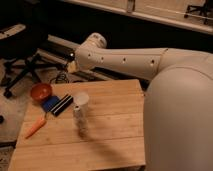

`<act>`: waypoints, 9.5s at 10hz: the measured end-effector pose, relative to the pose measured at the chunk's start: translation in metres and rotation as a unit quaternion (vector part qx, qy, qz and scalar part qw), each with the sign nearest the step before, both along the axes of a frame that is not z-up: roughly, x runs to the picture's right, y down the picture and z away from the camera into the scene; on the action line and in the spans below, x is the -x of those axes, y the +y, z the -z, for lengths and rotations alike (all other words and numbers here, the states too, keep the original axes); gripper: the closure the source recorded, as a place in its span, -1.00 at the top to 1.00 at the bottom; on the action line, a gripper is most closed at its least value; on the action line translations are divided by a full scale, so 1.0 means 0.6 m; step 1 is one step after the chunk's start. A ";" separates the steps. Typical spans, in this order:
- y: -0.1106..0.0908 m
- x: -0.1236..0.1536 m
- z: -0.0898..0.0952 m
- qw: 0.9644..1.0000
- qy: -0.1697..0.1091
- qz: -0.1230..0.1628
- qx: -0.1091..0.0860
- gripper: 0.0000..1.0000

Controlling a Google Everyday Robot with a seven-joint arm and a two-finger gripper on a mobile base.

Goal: Place the eraser on the white sponge

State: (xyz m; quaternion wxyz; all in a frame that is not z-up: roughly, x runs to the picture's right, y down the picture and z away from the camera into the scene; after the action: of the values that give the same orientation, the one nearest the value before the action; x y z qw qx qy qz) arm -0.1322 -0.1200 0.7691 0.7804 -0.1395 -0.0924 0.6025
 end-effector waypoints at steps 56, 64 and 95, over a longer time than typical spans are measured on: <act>0.019 0.157 -0.077 0.812 -0.128 0.561 -0.100 0.60; 0.159 0.243 -0.056 0.747 -0.240 0.611 -0.102 0.60; 0.339 0.226 -0.283 0.640 -0.283 0.711 -0.067 -0.35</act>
State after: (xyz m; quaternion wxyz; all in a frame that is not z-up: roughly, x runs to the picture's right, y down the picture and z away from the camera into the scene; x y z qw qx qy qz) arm -0.2679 0.0834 0.9387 0.9110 -0.2736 -0.2212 -0.2151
